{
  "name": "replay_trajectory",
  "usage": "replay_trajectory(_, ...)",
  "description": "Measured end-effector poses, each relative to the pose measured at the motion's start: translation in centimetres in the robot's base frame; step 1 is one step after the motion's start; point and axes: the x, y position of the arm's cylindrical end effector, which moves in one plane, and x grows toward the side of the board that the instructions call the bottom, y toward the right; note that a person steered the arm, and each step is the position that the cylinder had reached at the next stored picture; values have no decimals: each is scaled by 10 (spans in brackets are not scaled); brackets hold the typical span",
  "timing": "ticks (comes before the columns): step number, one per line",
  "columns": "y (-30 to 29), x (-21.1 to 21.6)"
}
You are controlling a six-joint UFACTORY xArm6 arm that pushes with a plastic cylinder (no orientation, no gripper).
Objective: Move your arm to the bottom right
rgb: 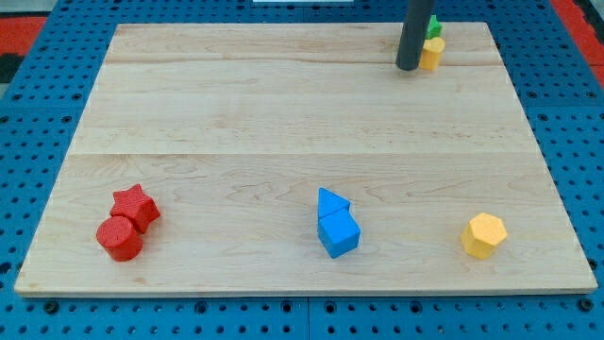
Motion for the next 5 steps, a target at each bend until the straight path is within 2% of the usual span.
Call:
replay_trajectory(2,13,141)
replay_trajectory(4,124,258)
replay_trajectory(5,112,307)
